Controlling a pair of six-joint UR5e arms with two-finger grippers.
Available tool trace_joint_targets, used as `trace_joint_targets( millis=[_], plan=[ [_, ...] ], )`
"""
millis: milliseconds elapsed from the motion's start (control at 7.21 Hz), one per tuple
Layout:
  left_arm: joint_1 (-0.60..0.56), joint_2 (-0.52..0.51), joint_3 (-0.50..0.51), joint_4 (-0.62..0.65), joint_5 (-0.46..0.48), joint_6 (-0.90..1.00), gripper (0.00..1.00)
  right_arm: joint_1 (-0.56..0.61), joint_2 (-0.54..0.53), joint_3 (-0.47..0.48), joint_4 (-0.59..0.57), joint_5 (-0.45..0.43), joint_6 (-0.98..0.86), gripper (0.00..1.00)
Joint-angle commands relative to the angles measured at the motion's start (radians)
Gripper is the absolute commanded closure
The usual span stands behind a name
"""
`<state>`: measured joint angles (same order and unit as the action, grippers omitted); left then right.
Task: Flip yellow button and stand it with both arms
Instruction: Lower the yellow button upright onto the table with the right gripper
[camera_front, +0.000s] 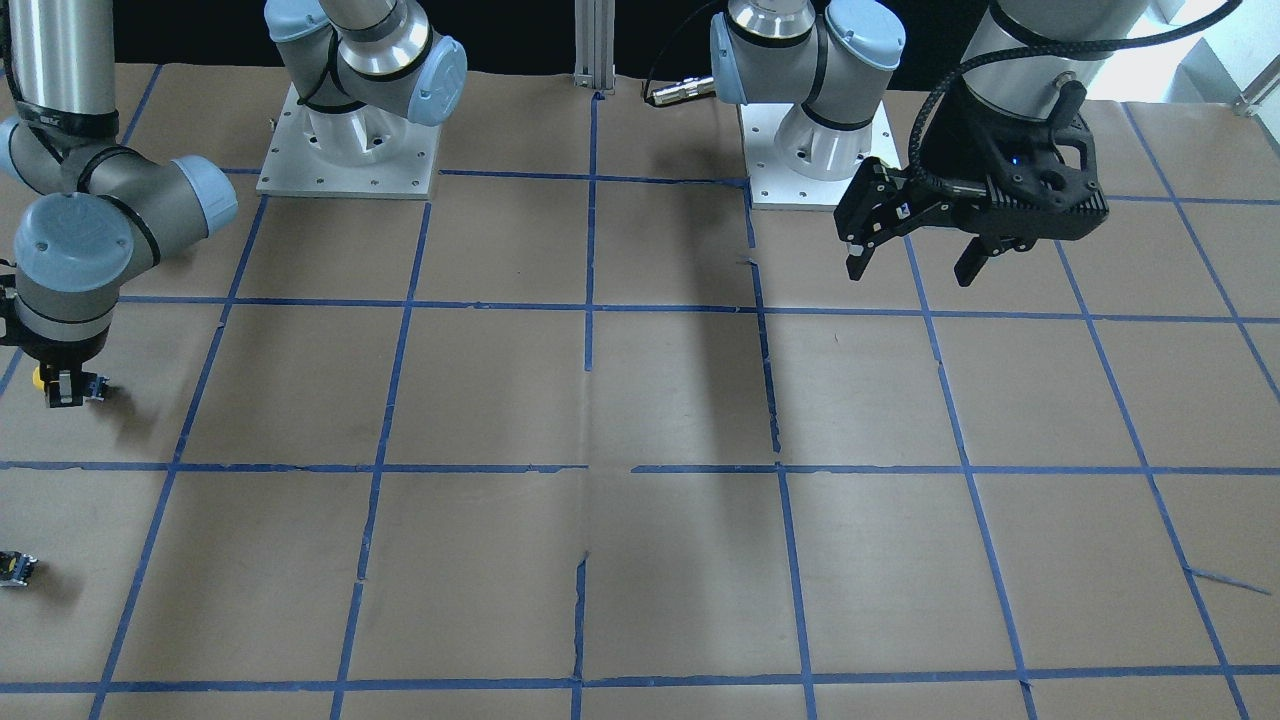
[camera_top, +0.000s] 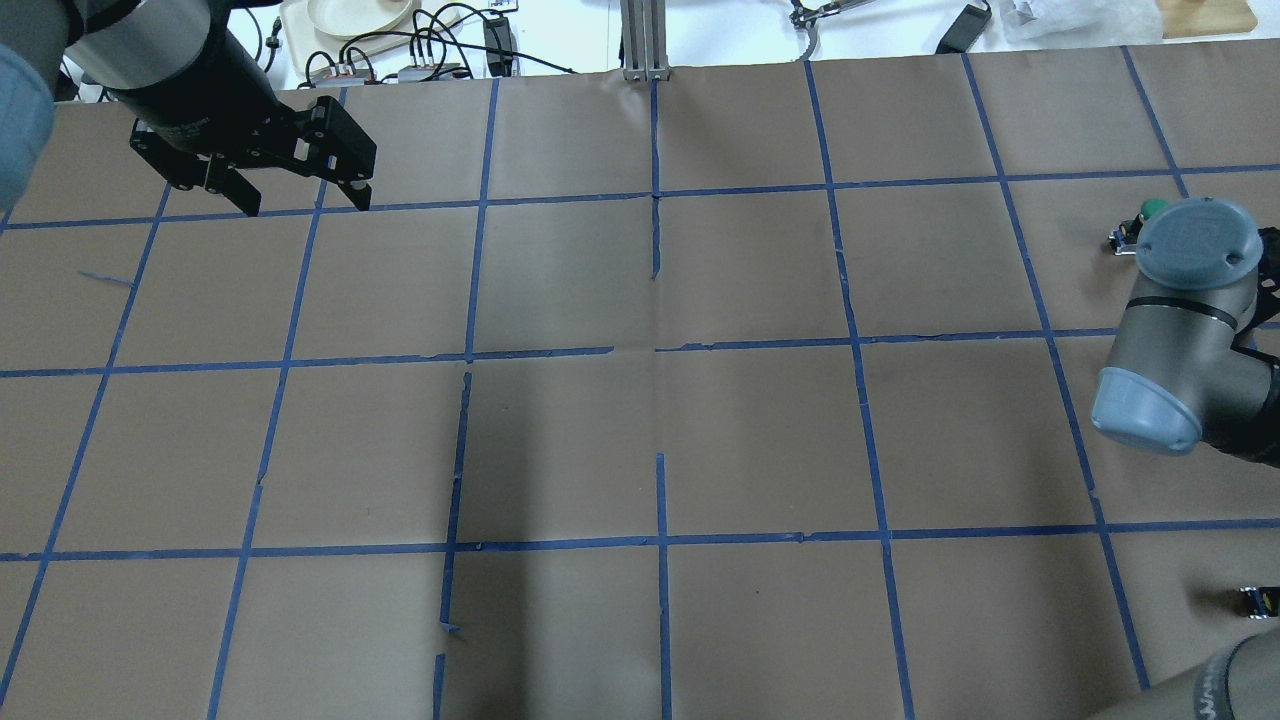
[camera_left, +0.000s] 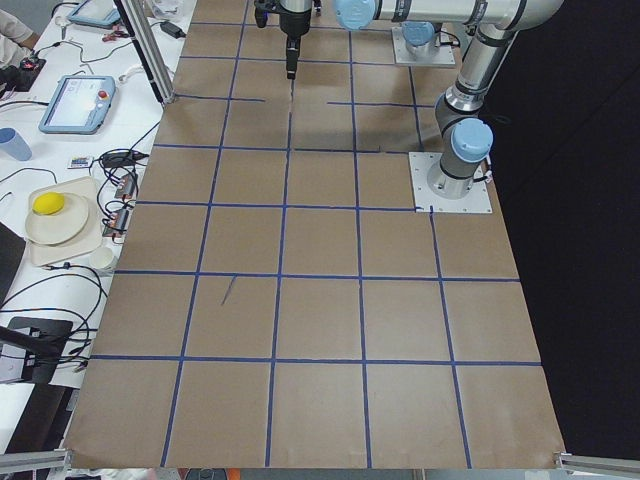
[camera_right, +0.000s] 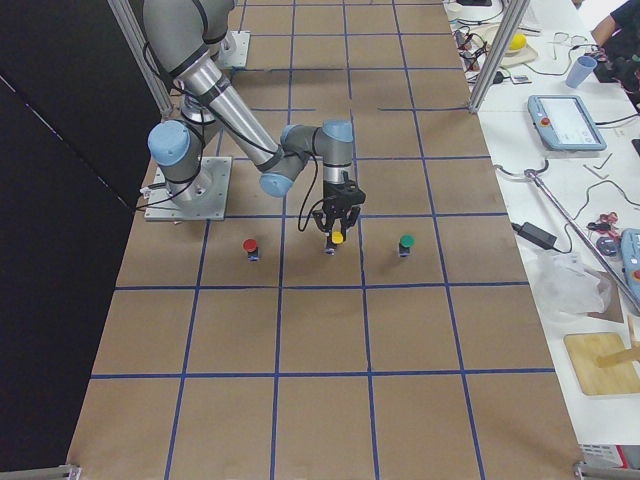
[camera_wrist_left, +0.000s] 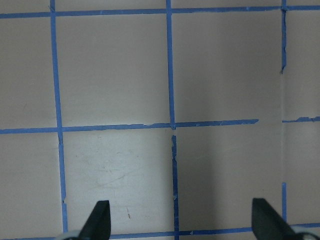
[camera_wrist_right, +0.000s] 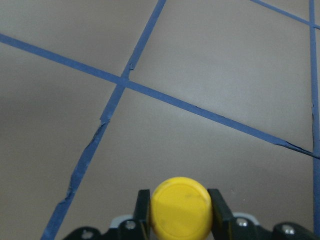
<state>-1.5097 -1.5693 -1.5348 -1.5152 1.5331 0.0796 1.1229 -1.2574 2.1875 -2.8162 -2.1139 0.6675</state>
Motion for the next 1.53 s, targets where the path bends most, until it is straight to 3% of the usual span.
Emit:
trace_joint_targets(
  millis=[0, 139, 277, 416, 832, 1109, 1387],
  plan=[
    [0.002, 0.000, 0.005, 0.001, 0.001, 0.006, 0.00, 0.000, 0.003, 0.001, -0.002, -0.008, 0.001, 0.57],
    [0.006, 0.000, 0.004, 0.004, -0.002, 0.006, 0.00, 0.000, 0.003, 0.001, -0.002, -0.009, 0.001, 0.27],
    [0.008, 0.002, -0.001, 0.004, -0.001, 0.005, 0.00, 0.000, 0.003, 0.001, 0.000, -0.009, -0.003, 0.16],
    [0.008, 0.002, -0.001, 0.004, -0.001, 0.005, 0.00, 0.000, 0.001, 0.001, 0.000, -0.011, -0.011, 0.08],
    [0.008, 0.000, -0.001, 0.007, -0.002, 0.002, 0.00, 0.000, -0.054, -0.017, 0.070, -0.011, -0.136, 0.00],
    [0.008, 0.000, -0.001, 0.007, -0.002, 0.002, 0.00, 0.003, -0.133, -0.159, 0.349, 0.113, -0.257, 0.00],
    [0.008, 0.000, -0.001, 0.007, -0.002, 0.002, 0.00, 0.009, -0.151, -0.395, 0.783, 0.240, -0.287, 0.00]
  ],
)
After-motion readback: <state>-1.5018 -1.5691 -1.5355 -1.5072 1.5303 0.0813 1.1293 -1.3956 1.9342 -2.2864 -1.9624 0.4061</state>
